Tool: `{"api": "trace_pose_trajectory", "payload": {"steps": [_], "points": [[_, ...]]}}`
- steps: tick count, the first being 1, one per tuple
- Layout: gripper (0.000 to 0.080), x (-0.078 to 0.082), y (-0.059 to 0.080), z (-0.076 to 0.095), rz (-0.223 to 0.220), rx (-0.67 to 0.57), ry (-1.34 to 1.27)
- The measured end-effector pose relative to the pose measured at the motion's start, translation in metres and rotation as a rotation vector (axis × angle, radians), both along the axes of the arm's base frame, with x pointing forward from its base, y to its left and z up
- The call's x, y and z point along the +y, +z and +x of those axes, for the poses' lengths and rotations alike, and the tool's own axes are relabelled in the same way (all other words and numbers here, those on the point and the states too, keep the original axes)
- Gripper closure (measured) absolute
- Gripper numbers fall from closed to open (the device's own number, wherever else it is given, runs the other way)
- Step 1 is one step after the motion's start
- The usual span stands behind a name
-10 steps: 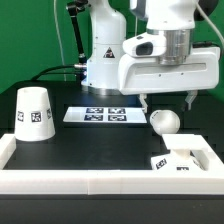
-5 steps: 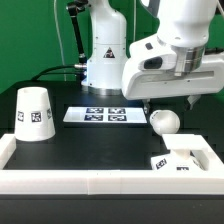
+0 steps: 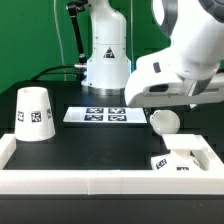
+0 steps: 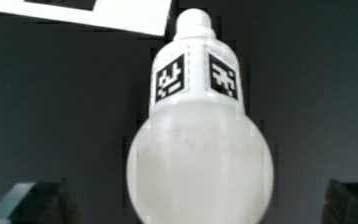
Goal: Assemble lamp
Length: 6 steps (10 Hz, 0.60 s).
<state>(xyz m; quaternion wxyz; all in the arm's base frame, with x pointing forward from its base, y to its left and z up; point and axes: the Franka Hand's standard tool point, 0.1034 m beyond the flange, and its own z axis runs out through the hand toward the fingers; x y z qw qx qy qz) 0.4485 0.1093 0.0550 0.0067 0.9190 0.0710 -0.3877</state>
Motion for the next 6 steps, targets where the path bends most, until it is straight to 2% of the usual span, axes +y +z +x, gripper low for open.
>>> {"api": "trace_pose_trajectory", "payload": {"steps": [2,6], "points": [[0.0101,-0.002,-0.009,0.001,-0.002,0.061,0.002],[0.0101,0.001,-0.021,-0.004,-0.002,0.043,0.004]]}}
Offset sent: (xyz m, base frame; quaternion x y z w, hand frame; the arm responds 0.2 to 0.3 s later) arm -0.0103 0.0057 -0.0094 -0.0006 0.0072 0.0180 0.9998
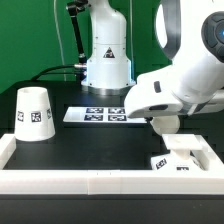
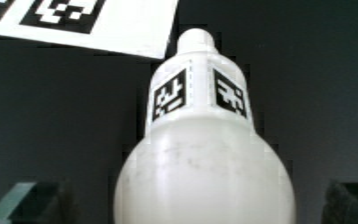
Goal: Assemble lamp
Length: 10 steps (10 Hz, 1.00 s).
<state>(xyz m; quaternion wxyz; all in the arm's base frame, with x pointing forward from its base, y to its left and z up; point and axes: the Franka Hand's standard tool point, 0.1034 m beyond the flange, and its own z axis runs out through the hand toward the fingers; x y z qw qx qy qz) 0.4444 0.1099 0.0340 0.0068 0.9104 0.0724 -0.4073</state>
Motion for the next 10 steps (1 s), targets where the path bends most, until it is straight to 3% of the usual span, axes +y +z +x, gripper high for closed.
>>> {"api": "trace_pose_trajectory", "payload": {"steps": [6,8,9,10], "points": [[0.0101,-0.003,-0.022,-0.016,-0.002,-0.007,-0.003],[0.0101,-0.003,-0.023,-0.016,-0.002,-0.006,-0.003],[0.0197,-0.003,-0.023,-0.016,-0.002,-0.007,-0.004],[0.0225,-0.003,-0.023,-0.016,-0.002,-0.007,-0.004]]}}
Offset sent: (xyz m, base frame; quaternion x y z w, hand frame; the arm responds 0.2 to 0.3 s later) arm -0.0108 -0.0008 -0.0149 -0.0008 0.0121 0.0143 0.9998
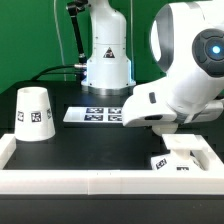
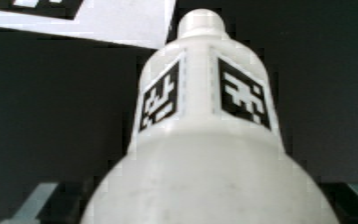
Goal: Assemble lamp
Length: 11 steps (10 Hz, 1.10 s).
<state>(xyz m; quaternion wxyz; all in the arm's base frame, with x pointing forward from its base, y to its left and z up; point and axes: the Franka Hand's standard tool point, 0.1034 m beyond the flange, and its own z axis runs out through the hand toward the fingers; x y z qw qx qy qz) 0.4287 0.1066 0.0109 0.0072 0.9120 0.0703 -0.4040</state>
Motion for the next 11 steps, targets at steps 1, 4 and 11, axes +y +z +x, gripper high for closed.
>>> {"api": "trace_pose_trajectory", "payload": {"steps": [1,4,11], "points": [[0.0225,0.0,0.0,0.0,0.0,0.0,0.0],[0.0225,-0.002,0.007,0.004,0.019,-0.006,0.013],[0.0223,-0.034,0.104,0.053,0.072,-0.044,-0.013]]}}
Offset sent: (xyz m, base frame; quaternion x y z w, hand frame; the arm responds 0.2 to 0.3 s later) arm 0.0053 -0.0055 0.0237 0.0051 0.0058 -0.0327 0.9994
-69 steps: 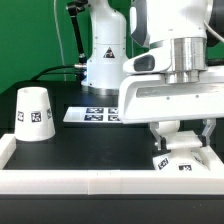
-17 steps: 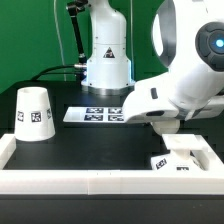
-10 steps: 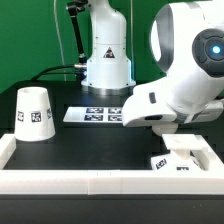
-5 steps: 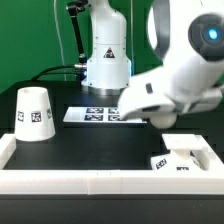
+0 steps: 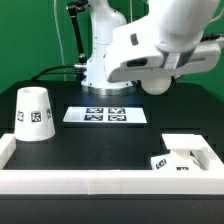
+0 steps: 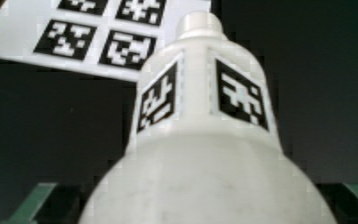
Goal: Assemble lamp
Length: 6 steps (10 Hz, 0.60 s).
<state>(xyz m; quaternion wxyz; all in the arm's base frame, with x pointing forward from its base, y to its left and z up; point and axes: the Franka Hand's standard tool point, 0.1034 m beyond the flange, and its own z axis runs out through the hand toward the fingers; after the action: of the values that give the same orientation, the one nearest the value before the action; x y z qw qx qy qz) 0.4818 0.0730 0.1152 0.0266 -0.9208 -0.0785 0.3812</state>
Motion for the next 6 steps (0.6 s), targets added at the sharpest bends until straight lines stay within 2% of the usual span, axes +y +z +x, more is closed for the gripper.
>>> {"api": "trace_pose_trajectory", "payload": {"steps": [1,2,3,4,5,6], "points": [[0.0223,0.0,-0.001,-0.003,-0.001,0.007,0.001],[0.0223,0.0,-0.003,0.002,0.002,-0.024,-0.002],[0.0223,-0.001,-0.008,0.013,0.011,-0.136,-0.007],[0.0223,-0.008,-0.017,0.016,0.037,-0.224,0.005],[0.0223,-0.014,-0.013,0.022,0.04,-0.259,0.0],[0.0223,-0.015,-0.003,0.039,0.044,-0.346,-0.002]]}}
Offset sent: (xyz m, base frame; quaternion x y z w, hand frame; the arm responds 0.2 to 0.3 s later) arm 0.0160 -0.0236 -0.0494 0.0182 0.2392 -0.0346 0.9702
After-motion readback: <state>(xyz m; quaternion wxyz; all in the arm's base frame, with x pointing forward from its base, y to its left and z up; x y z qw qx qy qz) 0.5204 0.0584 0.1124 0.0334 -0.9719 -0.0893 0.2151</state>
